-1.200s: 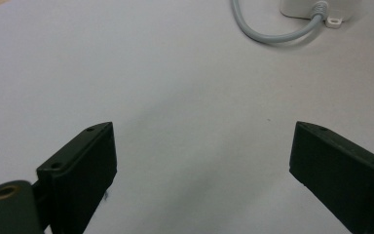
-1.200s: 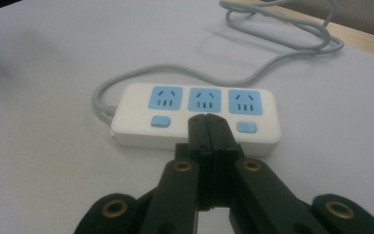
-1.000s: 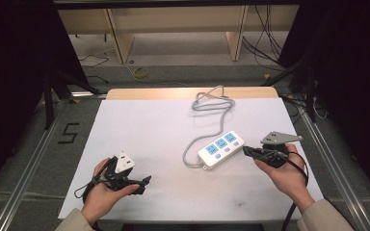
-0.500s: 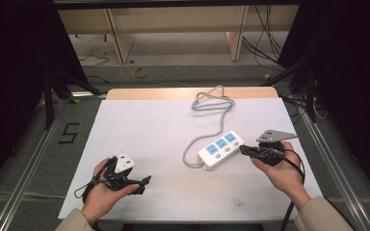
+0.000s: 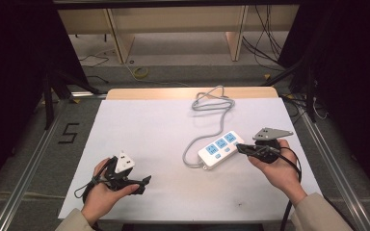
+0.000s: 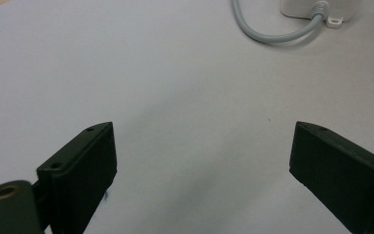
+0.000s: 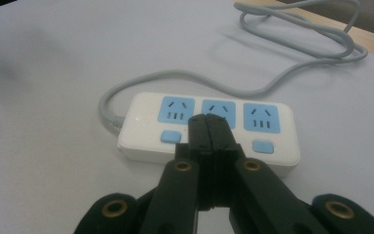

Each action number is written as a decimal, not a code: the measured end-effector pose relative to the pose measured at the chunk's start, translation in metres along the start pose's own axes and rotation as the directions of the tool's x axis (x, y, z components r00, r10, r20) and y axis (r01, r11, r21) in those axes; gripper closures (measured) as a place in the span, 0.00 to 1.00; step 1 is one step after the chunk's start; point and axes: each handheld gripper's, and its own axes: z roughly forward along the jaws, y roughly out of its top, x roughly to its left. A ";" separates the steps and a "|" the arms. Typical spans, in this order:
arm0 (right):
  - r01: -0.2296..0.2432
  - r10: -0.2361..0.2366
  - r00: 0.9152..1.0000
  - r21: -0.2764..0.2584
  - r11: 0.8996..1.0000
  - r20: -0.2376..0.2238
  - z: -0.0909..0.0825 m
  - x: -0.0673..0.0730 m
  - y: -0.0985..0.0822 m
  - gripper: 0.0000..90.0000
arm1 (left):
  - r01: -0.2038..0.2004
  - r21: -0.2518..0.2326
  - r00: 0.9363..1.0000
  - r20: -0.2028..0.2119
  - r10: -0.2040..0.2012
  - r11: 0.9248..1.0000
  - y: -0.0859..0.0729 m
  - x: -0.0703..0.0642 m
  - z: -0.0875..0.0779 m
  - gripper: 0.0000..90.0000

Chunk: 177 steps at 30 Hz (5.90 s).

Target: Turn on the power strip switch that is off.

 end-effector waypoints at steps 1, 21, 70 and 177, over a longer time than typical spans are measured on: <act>-0.001 0.001 1.000 0.001 1.000 -0.001 0.000 0.000 0.001 1.00 | 0.000 0.001 1.000 -0.001 0.000 1.000 0.000 0.000 0.000 0.11; 0.010 -0.010 1.000 0.012 1.000 -0.013 0.009 0.003 0.009 1.00 | -0.009 0.003 1.000 0.000 0.009 1.000 0.000 0.000 0.000 0.11; 0.022 -0.021 0.999 0.042 0.999 -0.038 0.025 0.008 0.021 1.00 | -0.006 0.001 1.000 0.000 0.006 1.000 0.000 -0.001 0.001 0.11; 0.010 0.005 0.998 0.248 0.969 -0.062 0.074 0.014 0.036 1.00 | -0.013 0.002 1.000 0.007 0.013 1.000 0.001 -0.003 0.001 0.11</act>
